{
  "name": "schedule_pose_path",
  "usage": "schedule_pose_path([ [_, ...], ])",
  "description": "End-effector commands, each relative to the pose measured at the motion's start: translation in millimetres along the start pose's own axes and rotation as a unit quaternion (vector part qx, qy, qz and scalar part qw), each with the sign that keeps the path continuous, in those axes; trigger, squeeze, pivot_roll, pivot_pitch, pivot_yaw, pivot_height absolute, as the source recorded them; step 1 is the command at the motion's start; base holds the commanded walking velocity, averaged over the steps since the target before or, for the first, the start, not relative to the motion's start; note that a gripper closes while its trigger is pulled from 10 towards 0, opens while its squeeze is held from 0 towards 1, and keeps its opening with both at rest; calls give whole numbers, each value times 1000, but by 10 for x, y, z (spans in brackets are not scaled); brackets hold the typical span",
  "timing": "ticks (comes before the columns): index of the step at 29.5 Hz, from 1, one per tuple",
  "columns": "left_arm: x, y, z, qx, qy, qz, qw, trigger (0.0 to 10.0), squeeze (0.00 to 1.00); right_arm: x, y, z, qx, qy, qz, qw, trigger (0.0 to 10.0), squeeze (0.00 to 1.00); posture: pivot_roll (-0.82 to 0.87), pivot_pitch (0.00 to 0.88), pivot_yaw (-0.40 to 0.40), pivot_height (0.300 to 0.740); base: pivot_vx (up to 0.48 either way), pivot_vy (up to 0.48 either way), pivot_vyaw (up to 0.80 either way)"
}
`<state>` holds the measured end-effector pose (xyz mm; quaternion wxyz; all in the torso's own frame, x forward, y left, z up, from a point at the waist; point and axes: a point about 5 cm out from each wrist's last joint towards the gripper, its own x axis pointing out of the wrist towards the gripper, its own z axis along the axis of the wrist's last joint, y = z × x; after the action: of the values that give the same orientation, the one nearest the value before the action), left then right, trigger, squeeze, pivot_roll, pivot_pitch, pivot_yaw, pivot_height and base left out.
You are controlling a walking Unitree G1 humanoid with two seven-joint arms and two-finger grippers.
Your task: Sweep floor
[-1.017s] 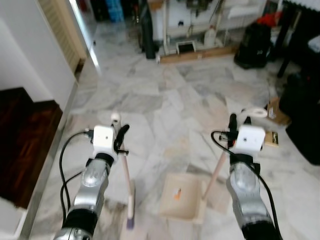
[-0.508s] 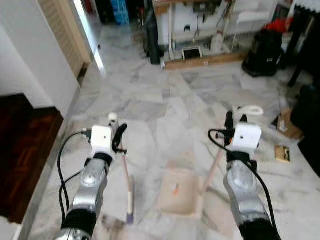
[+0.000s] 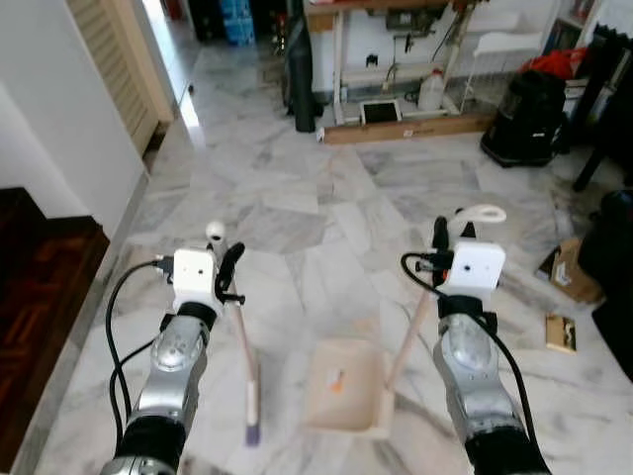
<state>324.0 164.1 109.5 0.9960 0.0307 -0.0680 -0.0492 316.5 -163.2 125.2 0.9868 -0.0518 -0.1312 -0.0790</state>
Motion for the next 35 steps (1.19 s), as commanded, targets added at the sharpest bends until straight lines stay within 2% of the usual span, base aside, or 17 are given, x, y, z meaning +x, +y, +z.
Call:
schedule_pose_path([
  [1,46,1,123,8,-30,-3,1000,10000,0,38,-23,86,-7,-23,2,1000,10000,0,-110,0,66,740,390,0,0],
  [13,-12,-10,21,-7,-19,16,1000,10000,0,-17,-29,1,-20,-8,28,999,10000,0,-91,0,13,740,390,0,0],
  [17,-72,31,-83,-15,-3,39,999,10000,0,-43,-19,-26,-49,-8,62,997,10000,0,-81,0,-12,740,392,0,0],
  [24,-239,140,-250,-4,25,56,998,10000,0,-125,-131,-126,-64,9,67,996,10000,0,-69,0,-28,740,391,0,0],
  [26,-300,224,-267,5,28,61,998,10000,0,-189,-162,-160,-71,14,70,995,10000,0,-66,0,-23,740,392,0,0],
  [35,-335,352,-222,26,25,58,998,10000,0,-310,-362,-229,-78,30,29,996,10000,0,-72,0,1,740,391,0,0],
])
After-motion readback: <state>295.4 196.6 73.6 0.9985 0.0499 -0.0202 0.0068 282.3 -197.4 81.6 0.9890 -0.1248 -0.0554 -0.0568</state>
